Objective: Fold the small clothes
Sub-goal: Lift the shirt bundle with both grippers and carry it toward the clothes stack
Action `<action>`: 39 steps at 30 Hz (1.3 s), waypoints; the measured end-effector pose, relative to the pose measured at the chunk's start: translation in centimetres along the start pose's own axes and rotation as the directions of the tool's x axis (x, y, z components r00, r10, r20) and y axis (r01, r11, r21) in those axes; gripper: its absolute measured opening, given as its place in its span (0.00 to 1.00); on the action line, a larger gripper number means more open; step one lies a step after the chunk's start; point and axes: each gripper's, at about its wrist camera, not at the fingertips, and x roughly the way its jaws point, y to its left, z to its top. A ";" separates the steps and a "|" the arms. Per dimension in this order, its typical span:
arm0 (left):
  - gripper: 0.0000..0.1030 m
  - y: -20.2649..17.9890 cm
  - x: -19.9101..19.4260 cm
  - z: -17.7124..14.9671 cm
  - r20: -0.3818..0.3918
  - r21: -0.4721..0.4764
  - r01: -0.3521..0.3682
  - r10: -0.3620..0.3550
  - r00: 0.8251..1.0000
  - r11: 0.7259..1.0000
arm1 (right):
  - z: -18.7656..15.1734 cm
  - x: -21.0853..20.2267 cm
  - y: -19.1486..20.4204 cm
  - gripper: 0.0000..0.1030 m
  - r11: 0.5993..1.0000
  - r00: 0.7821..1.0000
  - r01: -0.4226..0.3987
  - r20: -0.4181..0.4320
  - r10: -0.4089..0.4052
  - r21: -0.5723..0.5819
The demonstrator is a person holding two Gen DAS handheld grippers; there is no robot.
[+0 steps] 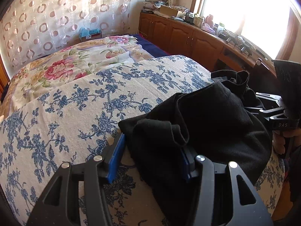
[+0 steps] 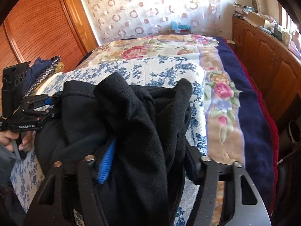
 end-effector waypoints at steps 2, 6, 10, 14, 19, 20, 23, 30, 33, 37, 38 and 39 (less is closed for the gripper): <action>0.51 0.1 0.0 0.0 0.002 -0.013 0.011 -0.011 1.000 1.000 | 0.0 0.0 0.2 0.46 1.000 1.000 -0.014 0.000 0.014 -0.001; 0.39 0.4 -0.1 -0.1 0.018 -0.042 0.087 -0.087 0.996 0.995 | -0.2 0.0 0.6 0.33 0.999 0.999 -0.038 0.006 0.038 -0.010; 0.19 0.4 -0.5 -0.2 0.034 -0.047 0.134 -0.132 0.991 0.990 | -0.3 -0.4 1.2 0.26 1.000 1.000 -0.006 0.025 0.007 -0.029; 0.15 0.2 -2.3 -0.2 0.080 -0.054 0.172 -0.167 0.983 0.984 | -0.5 -1.0 2.0 0.23 0.998 0.998 0.038 0.058 -0.035 -0.045; 0.14 -0.7 -6.0 -0.3 0.158 -0.033 0.186 -0.179 0.971 0.982 | -0.3 -2.9 2.7 0.22 0.998 0.991 0.053 0.124 -0.048 -0.041; 0.14 -1.0 -6.9 -0.3 0.176 -0.026 0.184 -0.177 0.968 0.983 | -0.3 -3.3 3.0 0.22 0.998 0.989 0.055 0.136 -0.049 -0.044; 0.14 -1.4 -9.2 -0.5 0.216 -0.011 0.182 -0.175 0.960 0.983 | 0.2 -4.6 4.1 0.22 0.997 0.983 0.057 0.178 -0.046 -0.060; 0.14 -0.7 -14.8 -2.0 0.303 -0.011 0.138 -0.128 0.945 0.990 | 1.6 -5.9 8.4 0.21 0.987 0.977 0.041 0.215 -0.006 -0.158; 0.14 0.2 -17.6 -2.9 0.346 -0.022 0.117 -0.102 0.933 0.993 | 2.6 -6.1 10.3 0.21 0.981 0.972 0.026 0.233 0.020 -0.192; 0.14 2.3 -21.7 -4.1 0.403 -0.053 0.068 -0.041 0.914 0.996 | 4.4 -6.0 13.2 0.21 0.968 0.965 0.002 0.253 0.064 -0.251; 0.14 2.8 -22.4 -4.4 0.412 -0.059 0.057 -0.027 0.911 0.997 | 5.1 -5.8 14.4 0.21 0.962 0.963 -0.007 0.258 0.081 -0.274; 0.14 3.7 -23.6 -4.8 0.425 -0.074 0.040 -0.005 0.905 0.997 | 5.7 -5.6 15.3 0.21 0.956 0.961 -0.015 0.259 0.095 -0.293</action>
